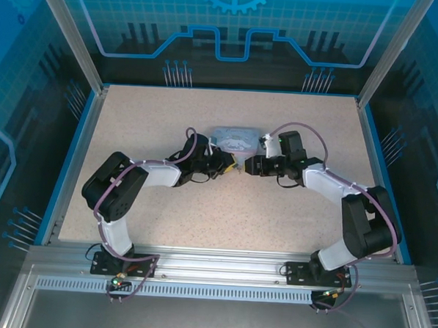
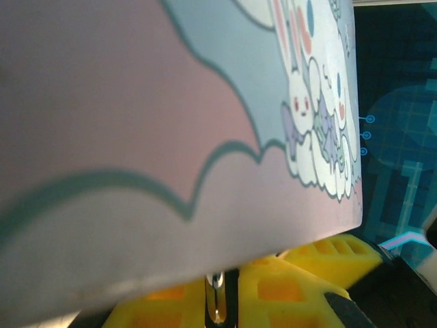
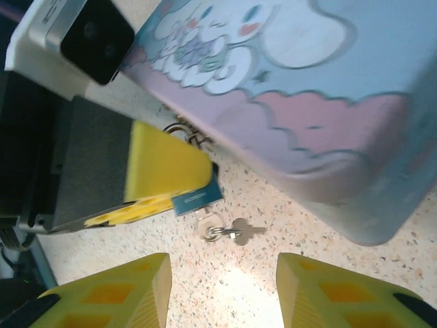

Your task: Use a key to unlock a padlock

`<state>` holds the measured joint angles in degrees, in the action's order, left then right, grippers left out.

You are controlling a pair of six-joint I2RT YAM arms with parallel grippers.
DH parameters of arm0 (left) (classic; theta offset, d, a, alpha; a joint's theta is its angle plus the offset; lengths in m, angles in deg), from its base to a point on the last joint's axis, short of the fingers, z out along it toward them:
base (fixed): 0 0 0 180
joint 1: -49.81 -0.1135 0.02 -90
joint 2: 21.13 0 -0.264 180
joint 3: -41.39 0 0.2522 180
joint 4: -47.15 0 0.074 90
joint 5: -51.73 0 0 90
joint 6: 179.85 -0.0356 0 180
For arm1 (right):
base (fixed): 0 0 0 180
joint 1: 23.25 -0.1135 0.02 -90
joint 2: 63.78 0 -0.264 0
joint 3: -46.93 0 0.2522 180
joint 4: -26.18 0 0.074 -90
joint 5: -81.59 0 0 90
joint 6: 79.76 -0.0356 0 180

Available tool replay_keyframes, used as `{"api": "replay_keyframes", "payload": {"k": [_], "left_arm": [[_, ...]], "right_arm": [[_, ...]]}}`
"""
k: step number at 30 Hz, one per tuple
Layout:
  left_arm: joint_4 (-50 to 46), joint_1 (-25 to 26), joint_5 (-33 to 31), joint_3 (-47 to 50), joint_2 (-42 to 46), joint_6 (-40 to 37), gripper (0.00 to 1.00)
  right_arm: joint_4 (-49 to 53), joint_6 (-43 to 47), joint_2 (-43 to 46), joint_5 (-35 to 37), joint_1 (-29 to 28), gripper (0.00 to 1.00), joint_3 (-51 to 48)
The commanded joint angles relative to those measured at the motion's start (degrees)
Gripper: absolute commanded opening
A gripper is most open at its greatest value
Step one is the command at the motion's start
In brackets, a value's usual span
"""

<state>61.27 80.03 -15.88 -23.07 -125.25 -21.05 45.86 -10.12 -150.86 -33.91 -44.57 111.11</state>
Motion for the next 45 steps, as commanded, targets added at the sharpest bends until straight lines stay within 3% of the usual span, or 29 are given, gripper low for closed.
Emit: {"api": "replay_keyframes", "payload": {"k": [1,13,30,33,42,45], "left_arm": [[-1.2,-0.1,0.9,-1.1,0.7,-0.4,0.0],[-7.9,-0.1,2.1,-3.9,2.3,-0.3,0.0],[-10.1,0.0,2.9,-5.3,2.6,-0.7,0.0],[-10.0,0.0,3.2,-5.4,2.4,-0.7,0.0],[-9.6,-0.1,3.4,-5.3,2.0,-0.4,0.0],[-9.1,0.0,3.3,-5.2,2.0,-0.4,0.0]], "right_arm": [[7.3,9.5,2.3,10.4,-3.9,0.45,3.3],[10.3,20.4,-0.3,28.1,-14.3,0.44,5.4],[9.9,22.8,-9.5,34.7,-18.6,0.41,11.5],[9.7,22.8,-10.7,35.4,-18.7,0.36,12.3],[9.5,21.8,-11.4,35.0,-18.8,0.0,12.6],[9.9,20.7,-11.0,31.6,-18.3,0.0,12.7]]}}
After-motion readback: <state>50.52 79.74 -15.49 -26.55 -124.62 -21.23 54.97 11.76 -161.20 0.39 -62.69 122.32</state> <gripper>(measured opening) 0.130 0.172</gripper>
